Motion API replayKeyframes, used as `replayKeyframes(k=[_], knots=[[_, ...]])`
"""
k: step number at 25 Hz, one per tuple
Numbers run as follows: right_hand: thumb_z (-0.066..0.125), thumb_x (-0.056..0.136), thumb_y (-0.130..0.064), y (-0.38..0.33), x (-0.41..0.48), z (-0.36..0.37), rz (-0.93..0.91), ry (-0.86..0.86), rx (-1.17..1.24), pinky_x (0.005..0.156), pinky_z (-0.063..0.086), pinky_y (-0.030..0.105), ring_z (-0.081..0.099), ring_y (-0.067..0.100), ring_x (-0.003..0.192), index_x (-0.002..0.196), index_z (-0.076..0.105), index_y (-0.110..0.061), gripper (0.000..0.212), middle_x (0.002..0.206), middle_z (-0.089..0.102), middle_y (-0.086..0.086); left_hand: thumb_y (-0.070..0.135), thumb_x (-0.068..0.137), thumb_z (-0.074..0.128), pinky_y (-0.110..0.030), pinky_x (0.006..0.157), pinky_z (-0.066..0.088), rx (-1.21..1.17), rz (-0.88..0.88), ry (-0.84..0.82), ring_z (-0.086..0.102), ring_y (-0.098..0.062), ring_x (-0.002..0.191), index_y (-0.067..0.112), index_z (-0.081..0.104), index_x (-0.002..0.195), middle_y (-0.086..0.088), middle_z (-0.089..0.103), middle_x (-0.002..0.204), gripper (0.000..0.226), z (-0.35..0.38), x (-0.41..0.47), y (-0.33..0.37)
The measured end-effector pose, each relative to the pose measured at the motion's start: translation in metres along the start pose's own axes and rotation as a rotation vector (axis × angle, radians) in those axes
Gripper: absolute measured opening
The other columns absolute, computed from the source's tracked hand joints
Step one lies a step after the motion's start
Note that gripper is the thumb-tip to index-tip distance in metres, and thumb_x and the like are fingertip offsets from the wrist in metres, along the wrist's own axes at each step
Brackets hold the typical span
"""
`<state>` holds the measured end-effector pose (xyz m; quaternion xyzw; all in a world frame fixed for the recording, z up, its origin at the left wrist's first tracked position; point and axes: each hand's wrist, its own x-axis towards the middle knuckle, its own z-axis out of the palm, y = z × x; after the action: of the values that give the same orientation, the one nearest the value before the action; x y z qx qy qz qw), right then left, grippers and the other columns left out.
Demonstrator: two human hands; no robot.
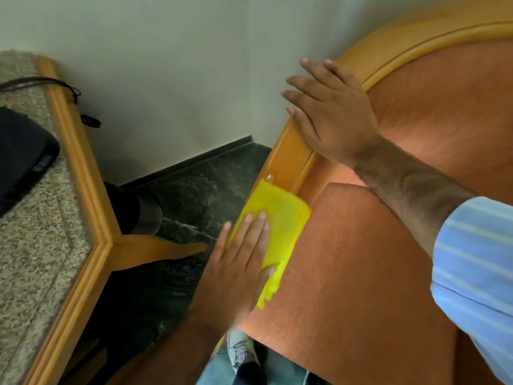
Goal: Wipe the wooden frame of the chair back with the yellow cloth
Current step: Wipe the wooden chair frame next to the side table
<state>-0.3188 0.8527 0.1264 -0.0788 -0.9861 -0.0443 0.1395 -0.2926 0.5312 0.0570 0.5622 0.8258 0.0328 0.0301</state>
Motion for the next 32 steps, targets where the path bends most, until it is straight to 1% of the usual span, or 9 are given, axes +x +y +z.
replayKeyframes(k=[4, 7, 13, 16, 19, 21, 26, 29, 32], knots=[[0.030, 0.113, -0.036, 0.002, 0.002, 0.005, -0.012, 0.041, 0.008, 0.125, 0.033, 0.048, 0.045, 0.026, 0.150, 0.134, 0.068, -0.018, 0.047, 0.144, 0.067, 0.002, 0.060, 0.105, 0.042, -0.058, 0.125, 0.030, -0.063, -0.162, 0.142, 0.022, -0.032, 0.160, 0.003, 0.027, 0.161, -0.016, 0.023, 0.172, 0.082, -0.022, 0.110, 0.014], [0.029, 0.113, -0.036, 0.003, 0.002, 0.005, -0.030, 0.056, -0.006, 0.125, 0.032, 0.048, 0.046, 0.028, 0.150, 0.134, 0.067, -0.017, 0.048, 0.143, 0.067, 0.003, 0.057, 0.106, 0.041, -0.057, 0.126, 0.030, -0.041, -0.182, 0.171, 0.021, -0.030, 0.161, 0.003, 0.026, 0.161, -0.017, 0.024, 0.172, 0.078, -0.020, 0.115, 0.012], [0.021, 0.113, -0.038, 0.001, 0.000, 0.003, -0.009, -0.003, -0.014, 0.128, 0.026, 0.047, 0.040, 0.028, 0.153, 0.138, 0.063, -0.017, 0.053, 0.146, 0.064, 0.005, 0.048, 0.109, 0.033, -0.055, 0.120, 0.040, 0.049, -0.154, -0.087, 0.030, -0.035, 0.157, 0.001, 0.033, 0.157, -0.021, 0.028, 0.170, 0.068, -0.006, -0.041, 0.006], [0.021, 0.113, -0.039, 0.001, 0.001, 0.003, -0.018, 0.005, -0.019, 0.128, 0.026, 0.048, 0.040, 0.027, 0.153, 0.137, 0.063, -0.017, 0.053, 0.145, 0.065, 0.004, 0.049, 0.109, 0.026, -0.045, 0.121, 0.028, 0.148, -0.146, -0.158, 0.051, -0.040, 0.143, -0.002, 0.044, 0.147, -0.023, 0.045, 0.157, 0.066, -0.006, -0.132, 0.005], [0.021, 0.113, -0.039, 0.001, 0.001, 0.002, -0.016, 0.007, -0.016, 0.128, 0.026, 0.048, 0.039, 0.026, 0.153, 0.137, 0.063, -0.016, 0.053, 0.145, 0.064, 0.004, 0.047, 0.110, 0.019, -0.043, 0.118, 0.022, 0.169, -0.194, -0.158, 0.060, -0.044, 0.130, -0.002, 0.051, 0.126, -0.028, 0.066, 0.133, 0.061, -0.009, -0.155, 0.003], [0.021, 0.112, -0.039, 0.002, 0.001, 0.001, -0.013, -0.008, -0.018, 0.128, 0.025, 0.048, 0.038, 0.026, 0.153, 0.138, 0.062, -0.017, 0.054, 0.147, 0.063, 0.004, 0.048, 0.110, 0.020, -0.043, 0.120, 0.024, 0.116, -0.200, -0.144, 0.062, -0.046, 0.130, -0.004, 0.051, 0.131, -0.029, 0.060, 0.141, 0.064, -0.008, -0.139, 0.006], [0.021, 0.113, -0.039, 0.000, 0.000, 0.003, -0.009, 0.017, 0.004, 0.127, 0.026, 0.048, 0.040, 0.026, 0.152, 0.137, 0.064, -0.016, 0.055, 0.145, 0.065, 0.004, 0.045, 0.110, 0.031, -0.053, 0.124, 0.037, -0.028, -0.222, -0.162, 0.024, -0.037, 0.159, -0.004, 0.031, 0.158, -0.025, 0.023, 0.170, 0.069, -0.011, -0.033, 0.011], [0.021, 0.113, -0.040, 0.001, -0.002, 0.005, -0.012, 0.035, -0.006, 0.127, 0.028, 0.047, 0.042, 0.026, 0.152, 0.135, 0.065, -0.017, 0.054, 0.144, 0.066, 0.003, 0.042, 0.109, 0.039, -0.054, 0.124, 0.036, -0.125, -0.266, -0.041, 0.023, -0.039, 0.159, -0.004, 0.034, 0.154, -0.028, 0.022, 0.169, 0.065, -0.020, 0.047, 0.018], [0.025, 0.114, -0.039, 0.001, -0.001, 0.005, -0.032, 0.069, 0.005, 0.124, 0.032, 0.047, 0.046, 0.027, 0.149, 0.132, 0.068, -0.018, 0.051, 0.142, 0.068, 0.003, 0.043, 0.108, 0.039, -0.051, 0.127, 0.029, -0.204, -0.271, 0.081, 0.018, -0.035, 0.161, 0.001, 0.025, 0.160, -0.022, 0.019, 0.172, 0.068, -0.033, 0.113, 0.022]])
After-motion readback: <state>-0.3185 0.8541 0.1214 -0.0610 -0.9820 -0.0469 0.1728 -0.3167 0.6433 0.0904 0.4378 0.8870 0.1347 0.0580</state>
